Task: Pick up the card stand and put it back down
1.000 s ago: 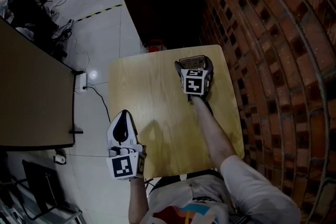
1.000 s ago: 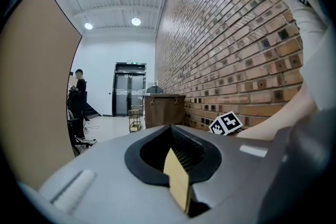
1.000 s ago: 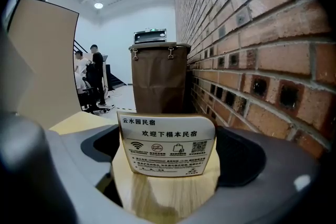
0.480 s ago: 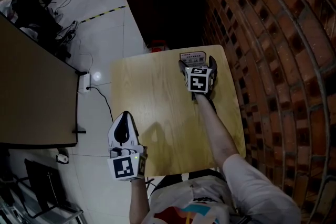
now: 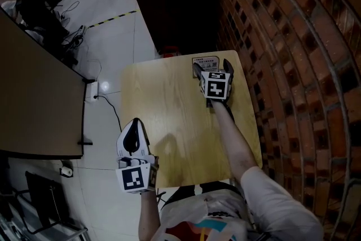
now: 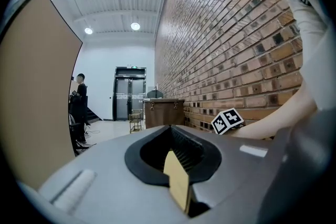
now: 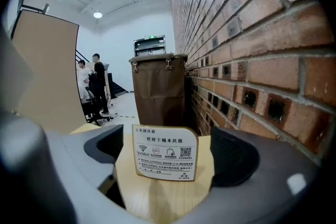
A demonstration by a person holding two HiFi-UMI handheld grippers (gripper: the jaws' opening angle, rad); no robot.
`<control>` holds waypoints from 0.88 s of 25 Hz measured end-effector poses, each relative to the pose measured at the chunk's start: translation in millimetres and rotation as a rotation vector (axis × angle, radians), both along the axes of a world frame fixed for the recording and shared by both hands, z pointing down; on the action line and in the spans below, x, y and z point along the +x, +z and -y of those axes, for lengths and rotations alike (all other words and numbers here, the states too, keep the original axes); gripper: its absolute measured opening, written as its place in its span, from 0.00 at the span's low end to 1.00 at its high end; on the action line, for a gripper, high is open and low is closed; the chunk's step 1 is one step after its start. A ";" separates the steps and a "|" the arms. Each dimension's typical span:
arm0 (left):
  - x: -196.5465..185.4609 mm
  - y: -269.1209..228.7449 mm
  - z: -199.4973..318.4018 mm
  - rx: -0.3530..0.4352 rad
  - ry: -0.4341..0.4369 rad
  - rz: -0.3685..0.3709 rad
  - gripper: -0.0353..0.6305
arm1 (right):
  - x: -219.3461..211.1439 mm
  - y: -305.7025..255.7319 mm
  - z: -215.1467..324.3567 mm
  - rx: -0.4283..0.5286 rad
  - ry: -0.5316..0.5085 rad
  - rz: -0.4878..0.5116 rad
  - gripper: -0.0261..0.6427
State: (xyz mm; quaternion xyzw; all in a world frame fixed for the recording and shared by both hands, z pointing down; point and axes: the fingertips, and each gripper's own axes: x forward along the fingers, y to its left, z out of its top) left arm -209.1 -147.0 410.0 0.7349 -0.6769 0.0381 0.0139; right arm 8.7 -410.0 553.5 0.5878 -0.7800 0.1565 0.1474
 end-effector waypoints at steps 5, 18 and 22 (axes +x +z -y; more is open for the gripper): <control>10.6 -17.7 -2.5 0.060 0.022 -0.009 0.06 | 12.2 -83.7 -38.9 0.180 -0.050 0.052 0.18; 48.7 -62.0 -41.1 0.197 0.097 -0.033 0.06 | 31.7 -222.1 -306.9 0.549 -0.185 0.142 0.04; 49.1 -69.1 -45.4 0.223 0.102 -0.026 0.06 | 38.6 -199.0 -315.0 0.484 -0.166 0.183 0.04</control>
